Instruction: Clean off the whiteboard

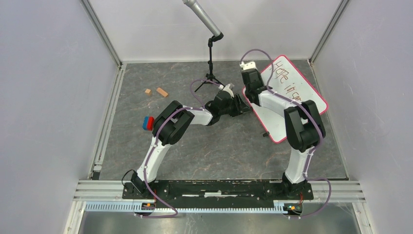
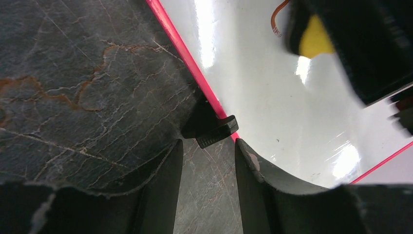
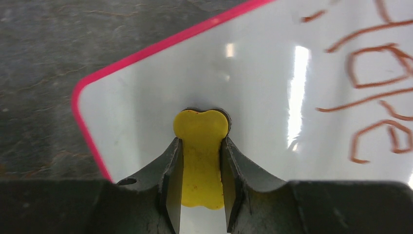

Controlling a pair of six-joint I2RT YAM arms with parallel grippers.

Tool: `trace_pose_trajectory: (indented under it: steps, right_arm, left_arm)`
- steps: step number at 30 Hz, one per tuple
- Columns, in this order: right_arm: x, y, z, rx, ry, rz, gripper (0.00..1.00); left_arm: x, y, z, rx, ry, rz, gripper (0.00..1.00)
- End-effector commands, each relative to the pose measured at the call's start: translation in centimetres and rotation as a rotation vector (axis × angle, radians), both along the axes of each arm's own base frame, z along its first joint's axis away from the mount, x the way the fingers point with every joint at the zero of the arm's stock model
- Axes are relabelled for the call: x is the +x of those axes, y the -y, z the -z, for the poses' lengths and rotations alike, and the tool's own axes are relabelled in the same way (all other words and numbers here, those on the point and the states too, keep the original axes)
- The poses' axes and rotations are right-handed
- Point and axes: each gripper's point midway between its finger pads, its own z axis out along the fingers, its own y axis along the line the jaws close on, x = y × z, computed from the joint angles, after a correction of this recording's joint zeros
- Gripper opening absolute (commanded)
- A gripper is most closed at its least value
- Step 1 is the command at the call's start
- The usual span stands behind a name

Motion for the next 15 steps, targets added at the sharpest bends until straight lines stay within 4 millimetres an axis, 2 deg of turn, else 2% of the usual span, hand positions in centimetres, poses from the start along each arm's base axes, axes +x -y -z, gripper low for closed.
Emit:
trace_pose_trajectory:
  steps: [1,4,7,11,15]
  right_arm:
    - [-0.1,-4.2,3.8,0.017,-0.076,-0.079,0.12]
    - [0.1,-4.1,3.8,0.022,-0.074,-0.073,0.12]
    - [0.3,-2.7,2.1,0.015,-0.045,-0.046,0.12]
    - [0.1,0.9,-0.9,0.013,-0.009,0.030,0.12]
    - [-2.7,4.5,-3.8,-0.005,0.041,0.113,0.13]
  left_arm:
    - [-0.8,-1.4,4.3,0.092,-0.087,-0.023,0.52]
    - [-0.9,-1.5,4.3,0.093,-0.087,-0.024,0.52]
    - [-0.8,-1.4,4.3,0.093,-0.088,-0.026,0.52]
    - [-0.7,-1.4,4.5,0.092,-0.092,-0.031,0.52]
    - [-0.8,-1.5,4.6,0.085,-0.097,-0.038,0.52]
